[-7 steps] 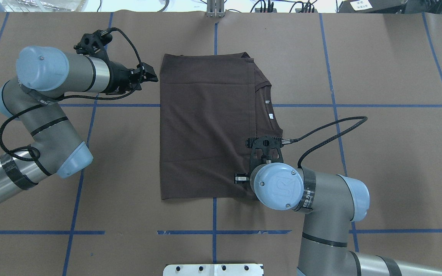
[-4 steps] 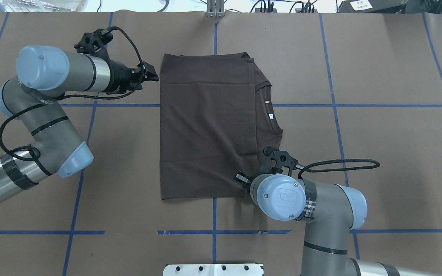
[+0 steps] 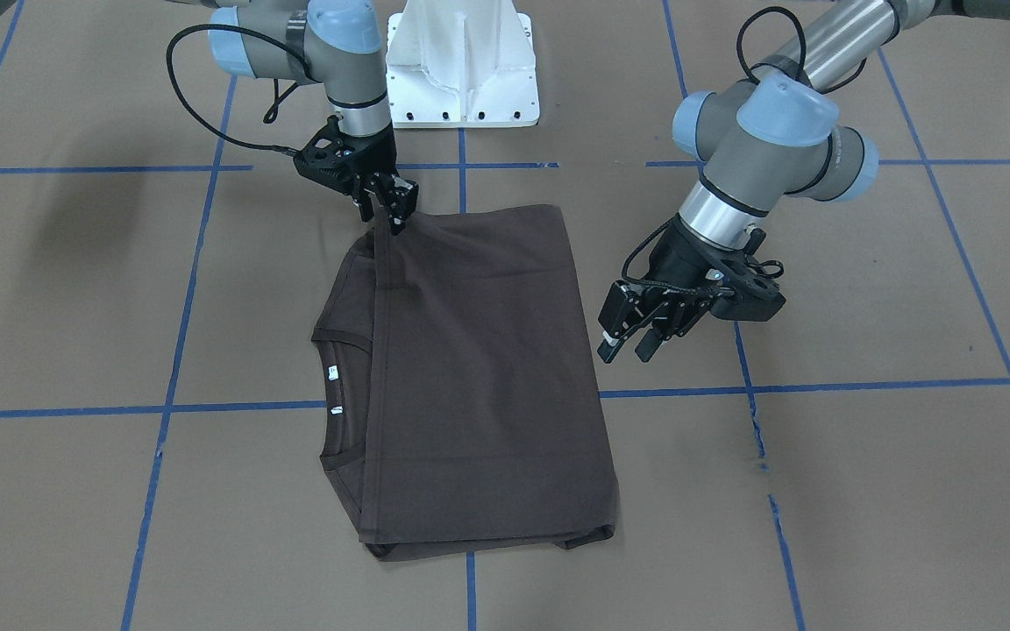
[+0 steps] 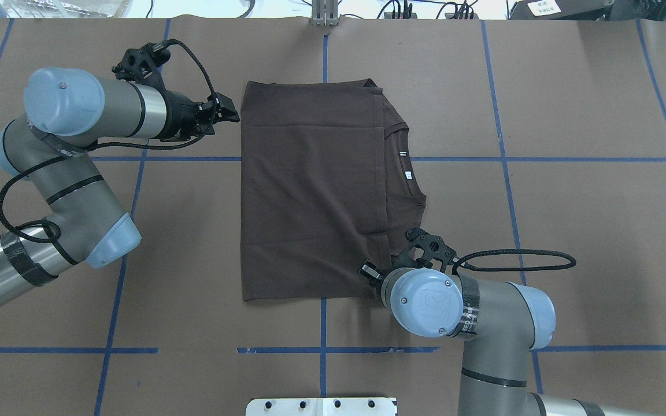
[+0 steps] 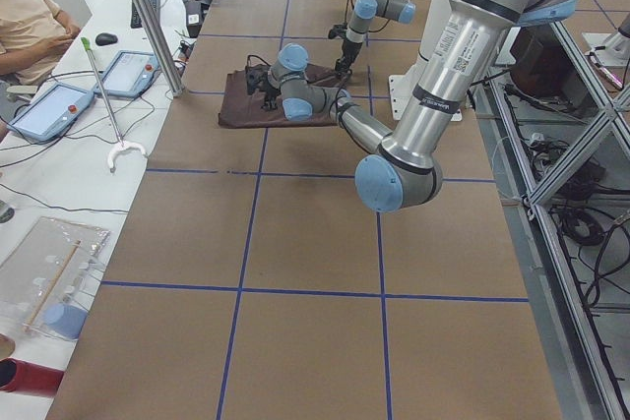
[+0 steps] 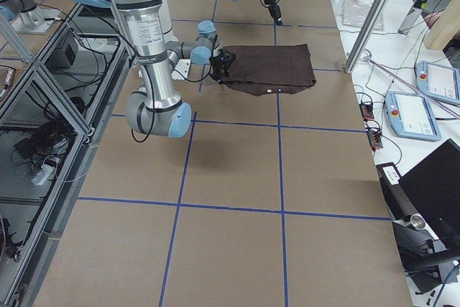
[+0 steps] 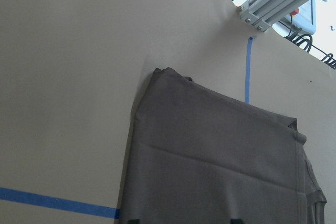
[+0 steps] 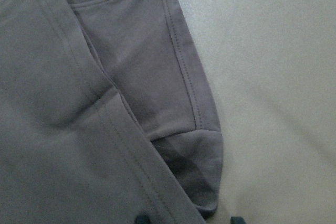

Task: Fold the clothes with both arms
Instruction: 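Grasp the shirt's near corner with the right gripper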

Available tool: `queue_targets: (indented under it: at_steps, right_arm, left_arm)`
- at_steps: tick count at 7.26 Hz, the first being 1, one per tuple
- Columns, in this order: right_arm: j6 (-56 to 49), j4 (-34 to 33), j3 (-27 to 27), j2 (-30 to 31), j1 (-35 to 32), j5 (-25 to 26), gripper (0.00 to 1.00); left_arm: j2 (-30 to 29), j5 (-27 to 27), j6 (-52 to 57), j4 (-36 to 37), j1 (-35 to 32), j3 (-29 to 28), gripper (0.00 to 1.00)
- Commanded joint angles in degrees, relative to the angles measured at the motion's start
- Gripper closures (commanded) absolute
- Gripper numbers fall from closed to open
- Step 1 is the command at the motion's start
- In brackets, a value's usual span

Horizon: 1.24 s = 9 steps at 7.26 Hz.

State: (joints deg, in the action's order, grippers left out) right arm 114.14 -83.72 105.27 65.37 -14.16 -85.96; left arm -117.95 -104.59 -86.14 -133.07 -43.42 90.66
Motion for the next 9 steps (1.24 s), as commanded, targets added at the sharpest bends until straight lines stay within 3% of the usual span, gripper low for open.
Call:
queue_targets:
  at_steps: [1, 3, 6, 7, 8, 9]
  right_arm:
    - [0.2, 0.0, -0.1, 0.0, 0.0, 0.0, 0.52]
    - [0.2, 0.0, -0.2, -0.1, 0.0, 0.0, 0.63]
    - [0.6, 0.0, -0.2, 0.0, -0.2, 0.1, 0.64]
    - [0.6, 0.0, -0.2, 0.0, -0.2, 0.2, 0.74]
    - [0.5, 0.0, -0.2, -0.1, -0.2, 0.2, 1.00]
    - [0.0, 0.1, -0.2, -0.1, -0.4, 0.1, 1.00]
  left_arm:
    - [0.1, 0.0, 0.0, 0.0, 0.0, -0.2, 0.34]
    - [0.2, 0.0, 0.1, -0.1, 0.0, -0.3, 0.34]
    - [0.3, 0.0, 0.1, 0.0, 0.0, -0.4, 0.34]
    - [0.3, 0.1, 0.1, 0.0, 0.0, -0.2, 0.34]
    - [0.4, 0.1, 0.1, 0.0, 0.0, -0.2, 0.34]
    - [0.5, 0.2, 0.1, 0.0, 0.0, 0.0, 0.34]
